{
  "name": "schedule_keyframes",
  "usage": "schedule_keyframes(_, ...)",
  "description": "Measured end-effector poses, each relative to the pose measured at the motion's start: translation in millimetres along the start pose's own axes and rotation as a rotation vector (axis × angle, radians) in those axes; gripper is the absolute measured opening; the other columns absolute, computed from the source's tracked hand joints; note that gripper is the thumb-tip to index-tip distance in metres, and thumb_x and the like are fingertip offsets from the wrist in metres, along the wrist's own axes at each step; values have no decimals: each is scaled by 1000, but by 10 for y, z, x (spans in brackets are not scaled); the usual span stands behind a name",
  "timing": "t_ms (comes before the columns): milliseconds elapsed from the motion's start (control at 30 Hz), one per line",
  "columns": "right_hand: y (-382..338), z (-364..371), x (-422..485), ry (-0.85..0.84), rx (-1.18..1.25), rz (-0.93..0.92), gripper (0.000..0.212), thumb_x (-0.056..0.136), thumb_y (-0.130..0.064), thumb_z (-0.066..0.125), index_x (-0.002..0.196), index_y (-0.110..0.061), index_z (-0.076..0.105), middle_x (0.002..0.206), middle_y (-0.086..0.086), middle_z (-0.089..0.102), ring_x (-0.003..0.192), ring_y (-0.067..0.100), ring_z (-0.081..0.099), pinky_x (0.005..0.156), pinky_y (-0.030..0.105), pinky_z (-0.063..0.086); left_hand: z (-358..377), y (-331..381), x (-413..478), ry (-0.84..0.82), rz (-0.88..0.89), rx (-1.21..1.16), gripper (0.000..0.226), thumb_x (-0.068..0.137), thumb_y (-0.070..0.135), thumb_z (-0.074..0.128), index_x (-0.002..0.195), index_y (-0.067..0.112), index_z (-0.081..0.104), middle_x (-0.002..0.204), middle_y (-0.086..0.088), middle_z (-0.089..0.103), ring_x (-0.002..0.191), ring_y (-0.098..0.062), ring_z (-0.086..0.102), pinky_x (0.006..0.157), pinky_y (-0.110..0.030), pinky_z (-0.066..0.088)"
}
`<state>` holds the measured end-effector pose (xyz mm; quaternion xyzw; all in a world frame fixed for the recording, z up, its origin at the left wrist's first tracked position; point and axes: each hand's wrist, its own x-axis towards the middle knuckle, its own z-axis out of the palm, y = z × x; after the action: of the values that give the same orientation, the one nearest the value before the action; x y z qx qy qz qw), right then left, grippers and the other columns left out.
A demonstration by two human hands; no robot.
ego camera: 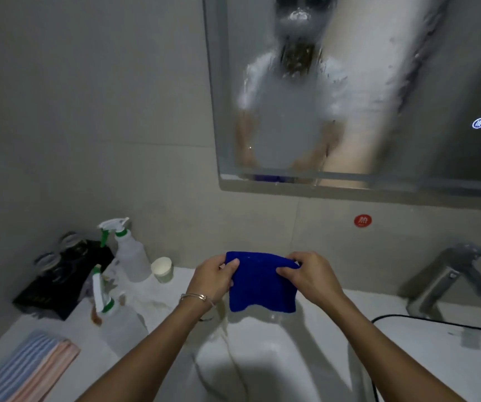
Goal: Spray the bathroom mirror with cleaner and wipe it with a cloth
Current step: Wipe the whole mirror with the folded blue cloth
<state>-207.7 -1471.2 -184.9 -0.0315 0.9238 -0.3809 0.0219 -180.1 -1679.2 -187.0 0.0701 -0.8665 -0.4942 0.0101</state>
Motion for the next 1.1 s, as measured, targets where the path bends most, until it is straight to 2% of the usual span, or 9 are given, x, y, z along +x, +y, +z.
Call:
schedule_keyframes(133, -373, 98, 252, 104, -161, 48, 11, 84, -38, 56, 87, -32, 65, 72, -14, 64, 66, 7, 59, 55, 27, 48, -274, 36, 370, -36, -4, -151, 20, 94, 26, 48, 86, 18, 65, 58, 0, 61, 52, -12, 54, 65, -33, 50)
schedule_keyframes(300, -775, 72, 557, 269, -349, -7, 17, 88, -37, 52, 93, -29, 66, 78, -8, 65, 71, 13, 61, 60, 30, 51, -517, 165, 796, -19, 29, -261, 12, 93, 26, 51, 91, 22, 62, 61, -3, 65, 52, -14, 56, 61, -30, 51)
schedule_keyframes(433, -1080, -114, 748, 359, -458, -120, 19, 92, -39, 50, 98, -26, 63, 90, -2, 63, 77, 17, 61, 68, 41, 55, -658, 442, 1039, 73, 96, -304, 14, 93, 32, 50, 90, 27, 62, 69, 1, 69, 60, -13, 62, 61, -28, 52)
schedule_keyframes(600, -1527, -499, 1026, 627, -508, -375, 20, 90, -35, 55, 96, -18, 64, 92, 1, 53, 74, 16, 51, 58, 31, 46, -870, 913, 1363, 231, 258, -279, 19, 94, 37, 44, 88, 24, 57, 72, 8, 67, 72, -14, 63, 66, -31, 49)
schedule_keyframes(733, -1777, -725, 1276, 789, -578, -542, 13, 84, -21, 64, 89, -10, 64, 88, 8, 55, 73, 25, 53, 57, 33, 42, -962, 1210, 1576, 279, 375, -276, 23, 95, 35, 43, 117, 26, 44, 84, 11, 61, 82, -12, 61, 65, -27, 49)
schedule_keyframes(800, -1831, -741, 1351, 849, -609, -625, 14, 77, -11, 68, 89, -6, 62, 86, 13, 55, 69, 31, 52, 55, 34, 38, -933, 1214, 1578, 290, 470, -203, 53, 92, 28, 52, 136, 30, 23, 91, 11, 56, 82, -7, 58, 65, -21, 47)
schedule_keyframes(867, -1833, -713, 1388, 909, -672, -699, 22, 69, -3, 70, 88, -5, 59, 82, 14, 54, 63, 30, 48, 54, 32, 30, -867, 1113, 1526, 297, 605, -91, 72, 86, 19, 61, 141, 26, 15, 106, 5, 51, 91, -8, 53, 74, -21, 47)
schedule_keyframes(967, -1798, -689, 1398, 888, -852, -788, 13, 70, -1, 66, 79, -8, 60, 75, 11, 53, 61, 27, 46, 52, 33, 31, -776, 942, 1501, 365, 805, 336, 68, 75, 11, 70, 135, 13, 39, 122, -8, 46, 107, -23, 49, 89, -31, 45)
schedule_keyframes(1100, -1931, -701, 1274, 710, -1085, -640, 15, 78, -9, 50, 74, -17, 62, 78, 2, 60, 69, 22, 55, 61, 33, 35, -808, 993, 1530, 489, 787, 816, 56, 71, 10, 72, 124, 14, 55, 111, -14, 55, 88, -29, 56, 65, -37, 51)
